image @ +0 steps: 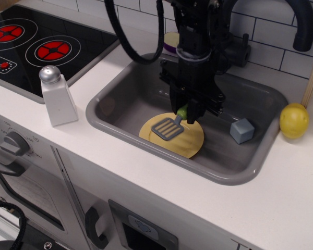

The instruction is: Take spatula off plate sink

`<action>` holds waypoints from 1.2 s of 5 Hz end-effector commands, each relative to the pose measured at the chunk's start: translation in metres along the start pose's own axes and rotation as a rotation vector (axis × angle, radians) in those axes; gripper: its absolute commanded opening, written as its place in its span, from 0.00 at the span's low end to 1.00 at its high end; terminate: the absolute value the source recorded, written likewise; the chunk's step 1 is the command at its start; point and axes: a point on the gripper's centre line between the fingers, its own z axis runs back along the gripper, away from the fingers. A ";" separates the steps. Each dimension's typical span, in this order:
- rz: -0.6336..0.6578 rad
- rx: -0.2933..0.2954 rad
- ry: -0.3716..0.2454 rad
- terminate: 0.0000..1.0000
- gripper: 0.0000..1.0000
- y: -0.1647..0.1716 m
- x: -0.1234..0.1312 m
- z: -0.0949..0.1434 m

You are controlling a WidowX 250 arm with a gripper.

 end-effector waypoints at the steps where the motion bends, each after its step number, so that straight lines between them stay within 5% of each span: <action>1: 0.353 0.009 -0.069 0.00 0.00 -0.027 0.010 0.004; 2: 0.513 0.028 -0.109 0.00 0.00 -0.037 0.012 -0.001; 4: 0.662 0.024 -0.080 0.00 0.00 -0.048 0.007 -0.012; 6: 0.681 0.010 -0.059 0.00 0.00 -0.059 0.007 -0.023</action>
